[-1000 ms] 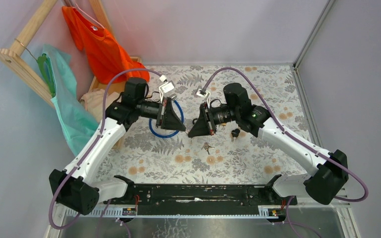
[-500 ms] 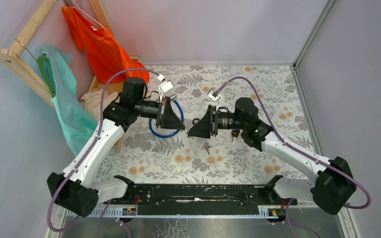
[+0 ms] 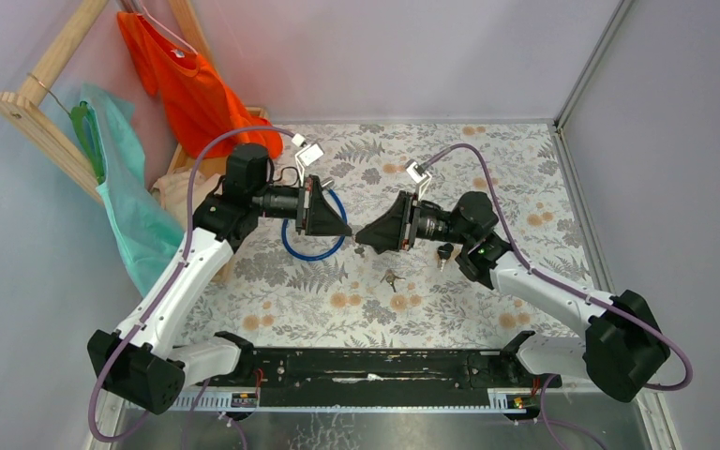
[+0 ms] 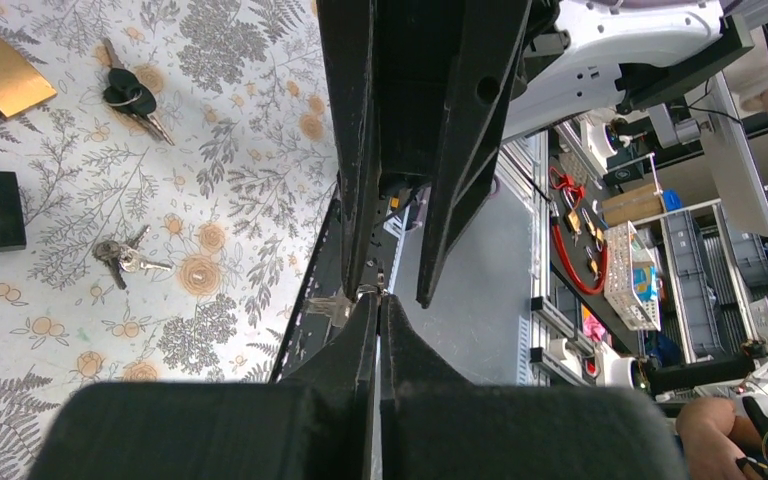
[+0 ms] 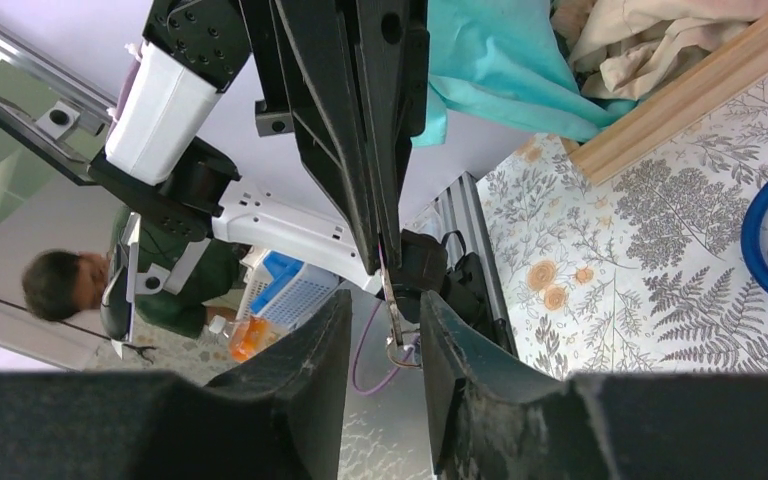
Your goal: Unlock with the key
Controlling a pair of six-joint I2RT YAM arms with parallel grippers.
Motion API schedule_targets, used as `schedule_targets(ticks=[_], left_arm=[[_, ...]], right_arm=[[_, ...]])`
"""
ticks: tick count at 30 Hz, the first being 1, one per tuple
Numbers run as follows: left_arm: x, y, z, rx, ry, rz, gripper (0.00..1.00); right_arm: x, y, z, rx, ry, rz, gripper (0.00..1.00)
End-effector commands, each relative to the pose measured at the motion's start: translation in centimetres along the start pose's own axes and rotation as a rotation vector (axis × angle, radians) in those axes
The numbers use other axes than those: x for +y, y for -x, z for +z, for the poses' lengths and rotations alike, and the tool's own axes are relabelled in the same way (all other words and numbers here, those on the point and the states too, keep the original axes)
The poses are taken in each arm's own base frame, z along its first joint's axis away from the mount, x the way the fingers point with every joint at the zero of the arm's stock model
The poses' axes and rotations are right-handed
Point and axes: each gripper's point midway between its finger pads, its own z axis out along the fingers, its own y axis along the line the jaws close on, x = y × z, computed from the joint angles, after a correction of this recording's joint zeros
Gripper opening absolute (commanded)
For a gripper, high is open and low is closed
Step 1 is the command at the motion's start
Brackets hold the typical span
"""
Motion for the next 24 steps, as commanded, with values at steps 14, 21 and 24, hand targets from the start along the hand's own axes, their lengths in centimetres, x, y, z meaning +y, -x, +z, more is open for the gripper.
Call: schedule_targets(ticks=[14, 21, 24], left_arm=[[1.4, 1.9, -1.0, -0.082, 0.075, 0.029, 0.03], [5.1, 0.2, -1.6, -0.006, 0.183, 0.001, 0.87], [9.2, 1.8, -3.0, -0.010, 0.378, 0.080, 1.00]], right_arm=[[0.6, 2.2, -1.4, -0.089, 0.009, -0.001, 0.00], [-0.1, 3.8, -2.3, -0.045, -0.022, 0.027, 0.00], [-1.9, 3.9, -2.5, -0.018, -0.130, 0.015, 0.00]])
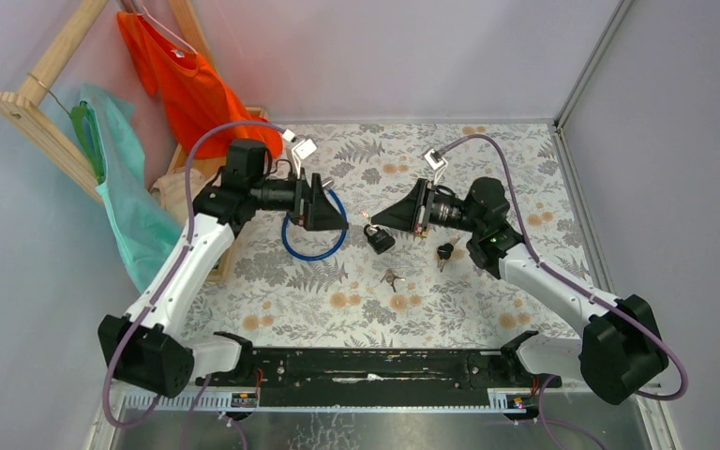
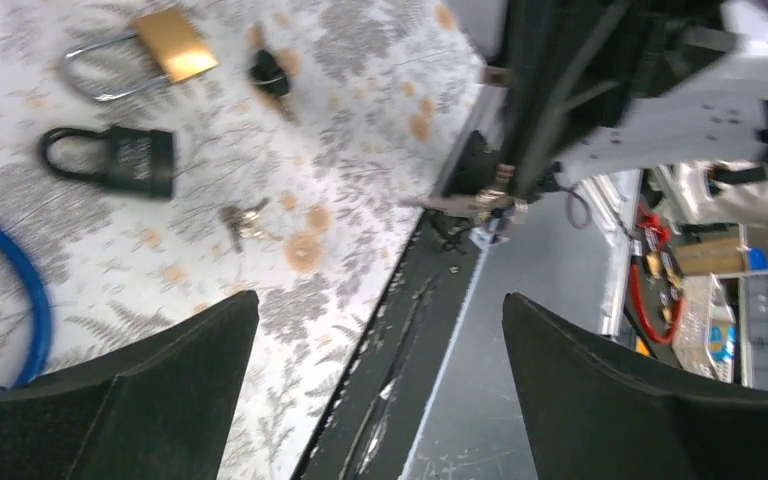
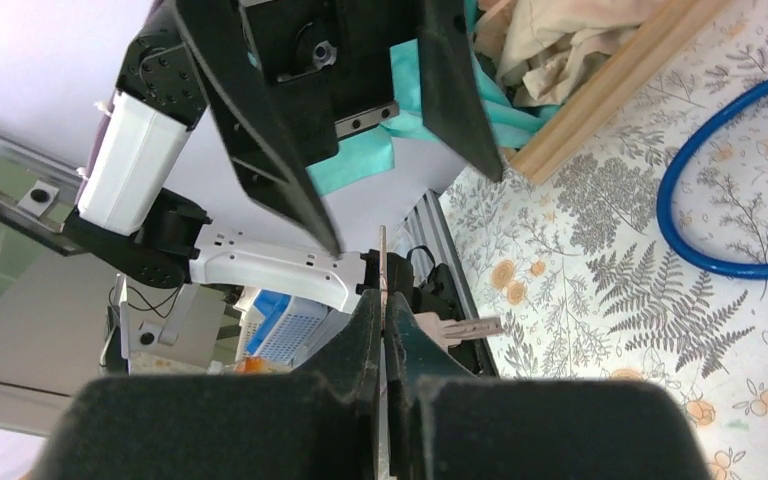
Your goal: Unlock with the key
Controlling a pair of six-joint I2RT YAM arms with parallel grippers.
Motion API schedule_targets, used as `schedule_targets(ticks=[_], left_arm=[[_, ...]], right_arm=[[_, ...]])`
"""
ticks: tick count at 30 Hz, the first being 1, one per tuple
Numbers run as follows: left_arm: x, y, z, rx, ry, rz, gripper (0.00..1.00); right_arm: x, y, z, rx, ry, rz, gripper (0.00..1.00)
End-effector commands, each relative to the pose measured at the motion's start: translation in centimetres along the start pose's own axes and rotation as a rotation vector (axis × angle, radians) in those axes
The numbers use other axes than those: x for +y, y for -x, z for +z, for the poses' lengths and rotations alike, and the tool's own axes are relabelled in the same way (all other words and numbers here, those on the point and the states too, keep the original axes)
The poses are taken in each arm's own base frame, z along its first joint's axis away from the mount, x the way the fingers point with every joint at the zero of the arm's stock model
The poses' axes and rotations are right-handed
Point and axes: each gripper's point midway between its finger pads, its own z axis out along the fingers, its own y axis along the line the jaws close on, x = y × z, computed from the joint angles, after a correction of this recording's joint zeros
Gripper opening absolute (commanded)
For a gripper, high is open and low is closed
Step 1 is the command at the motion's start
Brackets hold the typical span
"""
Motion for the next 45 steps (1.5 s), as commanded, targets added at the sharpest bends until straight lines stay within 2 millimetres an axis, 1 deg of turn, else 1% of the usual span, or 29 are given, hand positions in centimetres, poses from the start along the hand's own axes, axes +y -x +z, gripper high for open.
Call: schedule_targets(ticks=[1, 4, 5, 8, 10, 12, 15, 16, 17, 18, 19, 20, 22, 24, 28, 33, 37, 42, 45], left_arm=[[6.7, 2.0, -1.5, 0.000, 0.300, 0.126, 1.00], [12.8, 3.5, -2.4, 0.021, 0.477, 0.184, 1.00], [15.3, 3.6, -2.6, 0.044, 0.539, 0.192, 1.00], [21.5, 4.4, -2.5, 0.093, 0.654, 0.228, 1.00], [25.1, 5.3, -2.3, 0.105, 0.724, 0.267, 1.00], [28.0, 6.0, -2.0, 0.102, 0.758, 0.293, 0.98], [31.3, 6.2, -1.3, 0.100, 0.778, 0.327, 0.92], [32.5, 5.5, -1.2, 0.100, 0.788, 0.332, 0.91], [33.4, 5.2, -1.2, 0.087, 0.794, 0.347, 0.91], [34.0, 5.6, -1.3, 0.059, 0.801, 0.379, 0.90], [34.5, 4.9, -1.3, 0.067, 0.804, 0.395, 0.90], [35.0, 4.9, -1.3, 0.060, 0.809, 0.436, 0.89], [35.7, 4.3, -1.1, 0.075, 0.807, 0.486, 0.89], [36.4, 3.7, -0.8, 0.094, 0.798, 0.496, 0.88], [37.8, 3.0, 0.0, 0.107, 0.786, 0.495, 0.83], [38.9, 1.8, 0.5, 0.104, 0.770, 0.537, 0.67], [39.7, 0.7, 1.0, 0.144, 0.750, 0.511, 0.55], [39.5, -0.3, 1.6, 0.161, 0.703, 0.516, 0.33], [38.9, -0.9, 2.0, 0.176, 0.661, 0.531, 0.26]], right_arm=[[0.1, 0.7, -0.3, 0.056, -0.092, -0.084, 0.00], [-1.7, 1.0, -1.0, 0.061, -0.230, -0.118, 0.00], [-2.1, 1.1, -1.3, 0.063, -0.266, -0.127, 0.00], [-2.8, 1.4, -1.9, 0.059, -0.337, -0.160, 0.00], [-3.0, 1.6, -2.3, 0.048, -0.367, -0.176, 0.00], [-3.2, 1.6, -2.5, 0.045, -0.384, -0.181, 0.00], [-3.7, 1.6, -2.7, 0.047, -0.406, -0.184, 0.00], [-3.7, 1.5, -2.8, 0.048, -0.409, -0.182, 0.00], [-3.7, 1.5, -2.8, 0.049, -0.410, -0.184, 0.00], [-3.6, 1.5, -2.8, 0.050, -0.409, -0.188, 0.00], [-3.5, 1.5, -2.9, 0.050, -0.409, -0.192, 0.00], [-3.4, 1.5, -2.9, 0.048, -0.409, -0.196, 0.00], [-3.4, 1.7, -2.9, 0.046, -0.411, -0.203, 0.00], [-3.4, 1.9, -2.8, 0.047, -0.411, -0.202, 0.00], [-3.6, 1.9, -2.4, 0.059, -0.407, -0.192, 0.00], [-3.9, 1.8, -2.2, 0.069, -0.406, -0.186, 0.00], [-4.0, 2.0, -2.0, 0.078, -0.413, -0.187, 0.00], [-4.0, 2.3, -1.9, 0.078, -0.411, -0.189, 0.00], [-4.0, 2.3, -1.8, 0.084, -0.412, -0.191, 0.00]])
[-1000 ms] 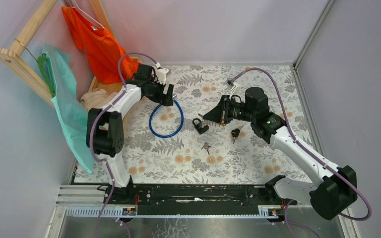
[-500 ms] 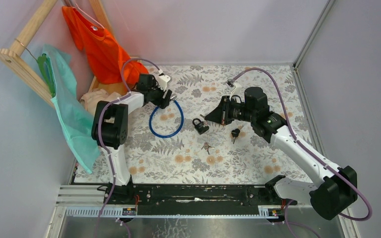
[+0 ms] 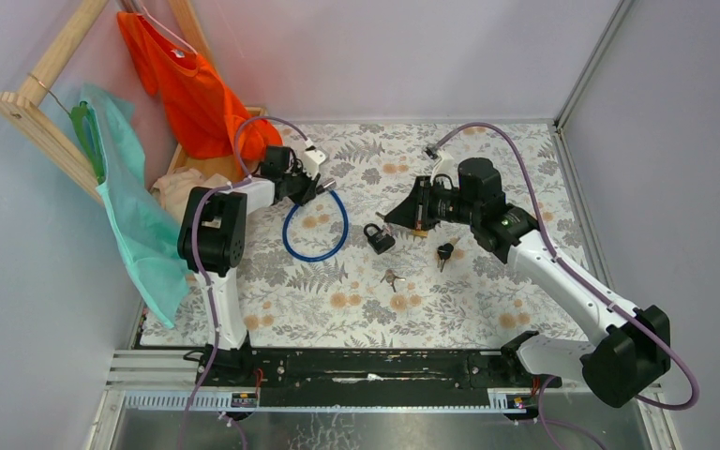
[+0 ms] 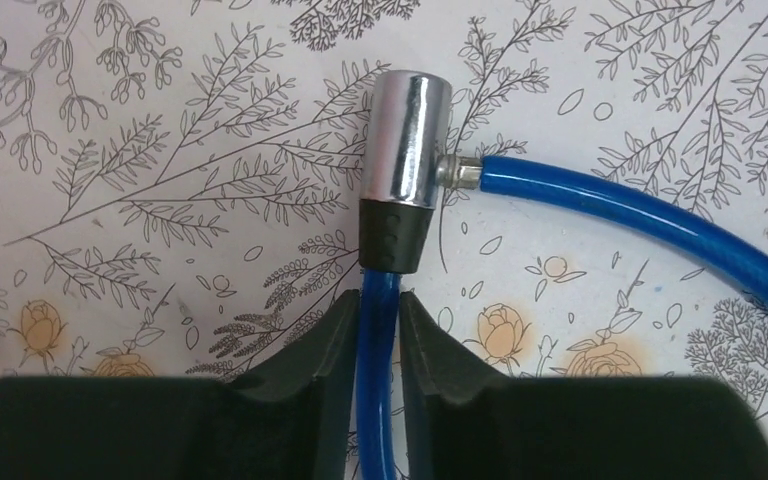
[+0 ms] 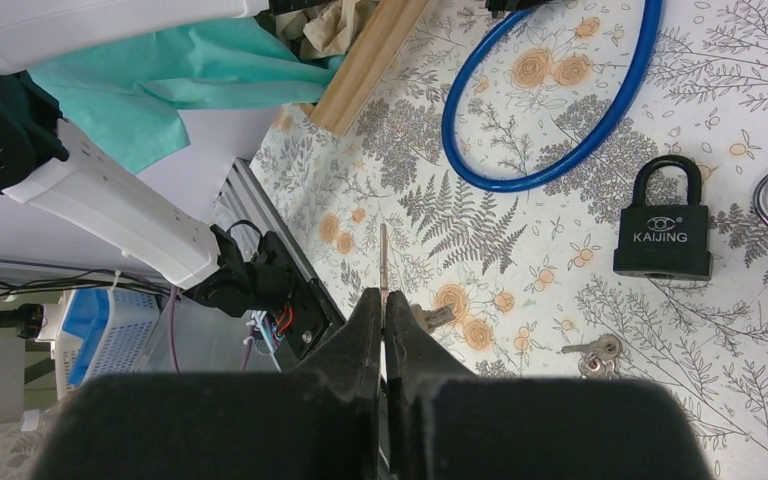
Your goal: Unlock with the key
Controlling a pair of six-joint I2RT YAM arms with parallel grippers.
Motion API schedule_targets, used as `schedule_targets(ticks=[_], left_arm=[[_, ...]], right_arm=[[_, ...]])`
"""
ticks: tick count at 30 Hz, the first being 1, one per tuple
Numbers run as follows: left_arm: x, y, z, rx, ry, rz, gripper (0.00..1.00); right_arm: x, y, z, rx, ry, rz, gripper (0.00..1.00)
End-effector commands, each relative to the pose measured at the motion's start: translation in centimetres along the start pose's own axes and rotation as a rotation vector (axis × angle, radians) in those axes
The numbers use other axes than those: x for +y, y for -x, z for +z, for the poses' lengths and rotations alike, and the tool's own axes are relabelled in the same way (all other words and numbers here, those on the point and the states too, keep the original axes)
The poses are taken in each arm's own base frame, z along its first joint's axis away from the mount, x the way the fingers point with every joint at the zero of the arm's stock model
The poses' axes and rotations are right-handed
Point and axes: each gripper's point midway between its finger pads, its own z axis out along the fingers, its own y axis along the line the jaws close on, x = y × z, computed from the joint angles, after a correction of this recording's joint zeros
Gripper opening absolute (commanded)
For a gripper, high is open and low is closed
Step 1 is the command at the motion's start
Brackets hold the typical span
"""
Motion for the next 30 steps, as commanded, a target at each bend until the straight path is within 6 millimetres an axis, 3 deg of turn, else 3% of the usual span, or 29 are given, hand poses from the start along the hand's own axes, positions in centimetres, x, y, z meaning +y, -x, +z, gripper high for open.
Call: schedule_targets(ticks=[1, 5, 8, 13, 16, 19, 24, 30], left_arm=[[-0.7, 0.3, 0.2, -0.038, -0.053, 0.057, 0.23], [-1.9, 1.4, -1.5, -0.066, -0.102, 0.136, 0.03], [-3.6, 3.1, -4.3, -0.081, -0.166, 0.236, 0.00], [-8.0, 8.6, -12.3, -0.142, -0.304, 0.397, 0.00], [-12.2, 10.4, -17.9, -0.169, -0.418, 0.506, 0.00], [-15.1, 11.2, -21.9, -0.268, -0.419, 0.678, 0.00], [-18.9, 11.3, -25.9, -0.478, -0.358, 1.051, 0.00], [-20.5, 12.7, -28.4, -0.606, -0.276, 1.247, 0.00]], right_arm=[[1.6, 2.1, -0.4, -0.044, 0.034, -0.057, 0.00], [1.5, 2.2, -0.7, -0.042, 0.016, -0.071, 0.00], [1.5, 2.4, -0.9, -0.035, 0.000, -0.082, 0.00], [1.5, 3.4, -0.3, -0.027, -0.033, -0.051, 0.00], [2.0, 3.4, 0.1, 0.003, -0.044, -0.071, 0.00], [3.9, 2.4, 0.4, 0.037, -0.006, -0.133, 0.00], [6.1, -0.1, -0.4, 0.089, 0.030, -0.241, 0.00], [8.4, -1.5, -2.6, 0.089, 0.075, -0.301, 0.00]])
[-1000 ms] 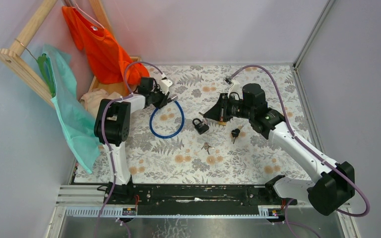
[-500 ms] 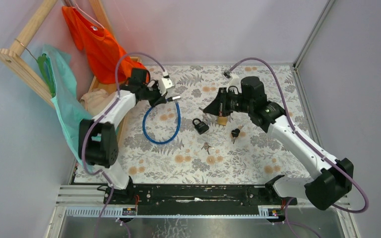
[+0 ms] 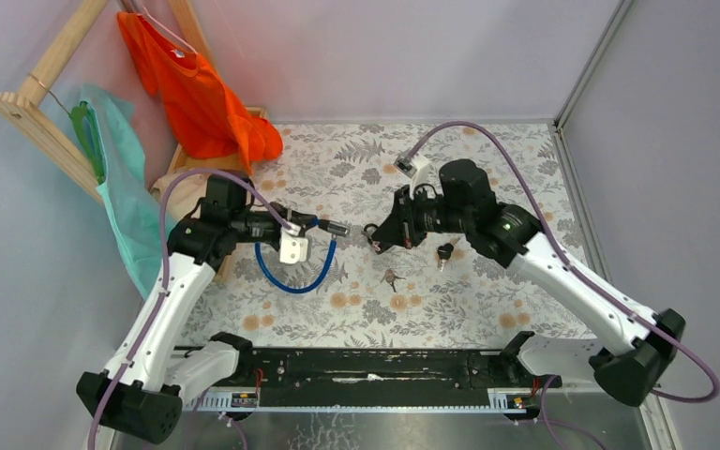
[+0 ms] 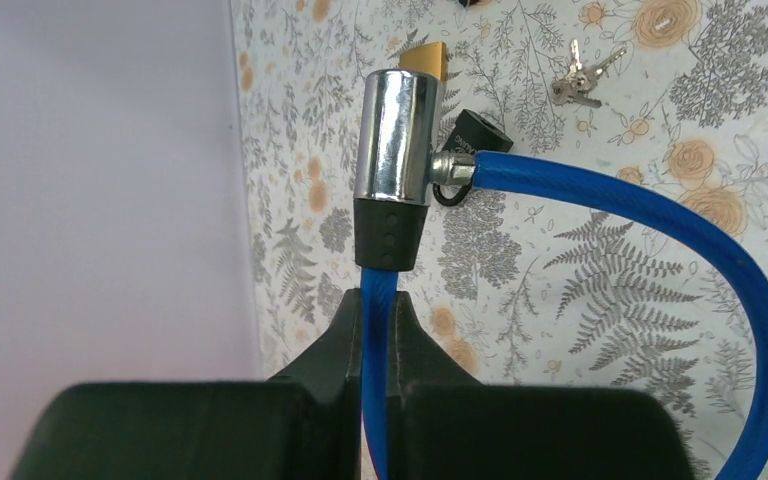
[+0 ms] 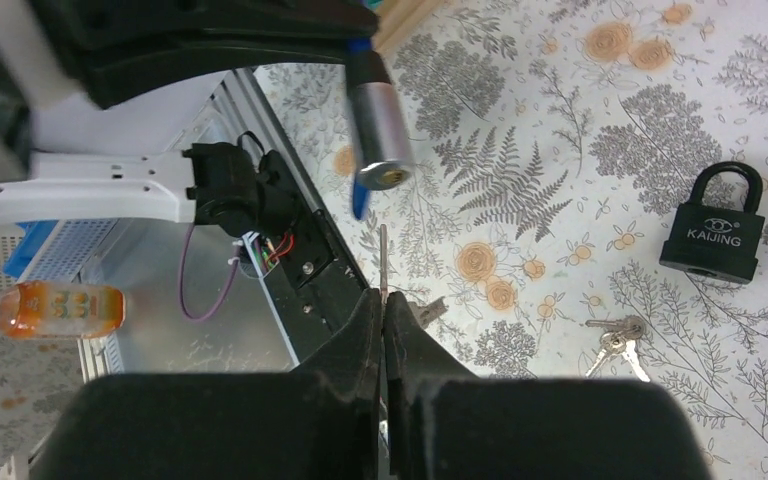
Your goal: Unlock with the key
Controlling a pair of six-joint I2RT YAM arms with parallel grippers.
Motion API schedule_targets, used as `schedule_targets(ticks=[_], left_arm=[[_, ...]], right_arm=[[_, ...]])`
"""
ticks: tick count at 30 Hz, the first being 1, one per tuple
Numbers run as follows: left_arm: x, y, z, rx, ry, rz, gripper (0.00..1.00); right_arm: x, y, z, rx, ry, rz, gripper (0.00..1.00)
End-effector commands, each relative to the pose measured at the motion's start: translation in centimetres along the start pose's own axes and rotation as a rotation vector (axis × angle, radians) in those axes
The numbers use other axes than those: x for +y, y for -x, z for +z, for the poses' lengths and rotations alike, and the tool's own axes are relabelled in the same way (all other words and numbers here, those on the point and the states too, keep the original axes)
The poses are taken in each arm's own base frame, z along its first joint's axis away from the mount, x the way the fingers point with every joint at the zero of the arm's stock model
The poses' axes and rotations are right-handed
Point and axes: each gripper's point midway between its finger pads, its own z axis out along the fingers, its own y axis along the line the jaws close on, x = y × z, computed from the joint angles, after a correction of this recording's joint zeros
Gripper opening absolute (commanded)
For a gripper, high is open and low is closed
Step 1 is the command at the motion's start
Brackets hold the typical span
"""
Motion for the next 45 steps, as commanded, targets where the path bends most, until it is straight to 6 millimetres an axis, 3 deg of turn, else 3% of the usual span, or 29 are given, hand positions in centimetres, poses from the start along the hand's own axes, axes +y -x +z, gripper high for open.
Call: schedule_targets(ticks=[1, 5, 15, 33, 45], left_arm=[[1.4, 2.3, -0.2, -0.078, 0.056, 0.221, 0.00], [1.9, 3.8, -0.5, -0.108, 0.092, 0.292, 0.00], [2.4, 6.0, -0.7, -0.173, 0.137, 0.294, 0.00], [2.5, 6.4, -0.5, -0.172, 0.136, 0.297, 0.00], [2.5, 6.6, -0.6, -0.168, 0.132, 0.302, 0.00]], right_arm=[[2.5, 0.8, -2.5, -0.054, 0.021, -0.099, 0.00], [3.5, 0.4, -3.3, -0.059, 0.038, -0.108, 0.00], [3.6, 0.6, -2.9, -0.083, 0.031, -0.126, 0.00], [4.9, 1.7, -2.1, -0.097, 0.082, -0.147, 0.00], [5.5, 2.5, -2.9, -0.140, 0.089, -0.159, 0.00]])
